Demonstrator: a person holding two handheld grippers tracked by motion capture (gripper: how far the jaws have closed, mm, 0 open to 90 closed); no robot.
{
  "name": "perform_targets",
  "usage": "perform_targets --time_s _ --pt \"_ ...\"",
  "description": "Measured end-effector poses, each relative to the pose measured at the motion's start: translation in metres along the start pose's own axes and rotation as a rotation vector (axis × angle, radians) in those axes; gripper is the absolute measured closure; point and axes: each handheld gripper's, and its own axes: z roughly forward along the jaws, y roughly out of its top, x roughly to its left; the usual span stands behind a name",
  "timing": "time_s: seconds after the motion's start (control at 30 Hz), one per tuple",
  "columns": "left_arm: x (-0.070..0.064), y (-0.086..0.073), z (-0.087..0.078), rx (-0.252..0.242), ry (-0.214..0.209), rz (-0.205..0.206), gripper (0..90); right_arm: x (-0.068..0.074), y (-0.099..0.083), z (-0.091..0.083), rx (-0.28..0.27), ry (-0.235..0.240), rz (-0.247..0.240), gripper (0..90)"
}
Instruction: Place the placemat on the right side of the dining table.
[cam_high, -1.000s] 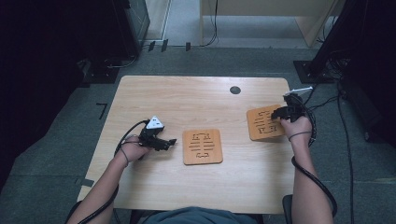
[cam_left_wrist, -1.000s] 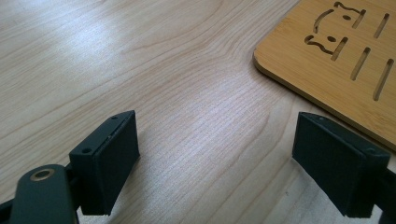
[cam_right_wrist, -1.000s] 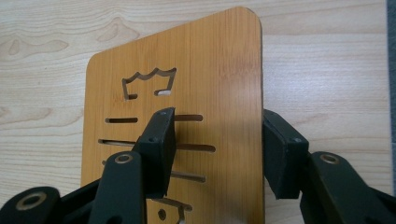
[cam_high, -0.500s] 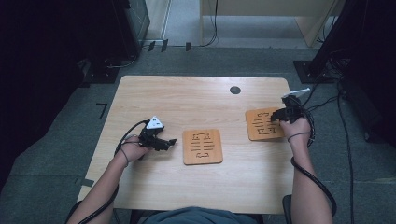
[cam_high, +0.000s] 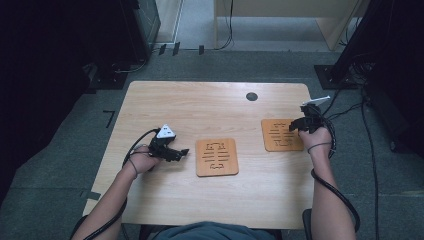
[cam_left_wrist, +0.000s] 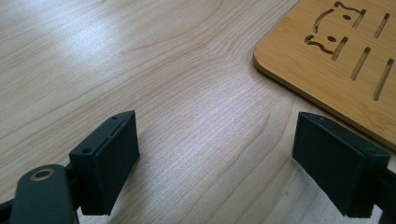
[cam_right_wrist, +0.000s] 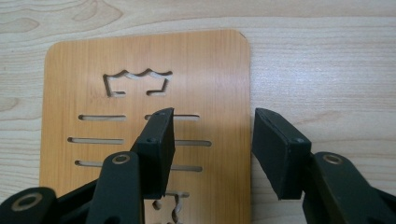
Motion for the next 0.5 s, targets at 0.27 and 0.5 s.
perform_targets --time_s 0.27,0.5 --pt "-0.0001 0.0 0.0 0.001 0.002 0.002 13.7 0.0013 -0.0016 0.0014 -0.011 0.019 -0.008 44.8" --pt "0.0001 0.0 0.0 -0.002 -0.001 -0.002 13.7 0.0046 -0.0045 0.0018 -0.034 0.039 -0.049 40.5"
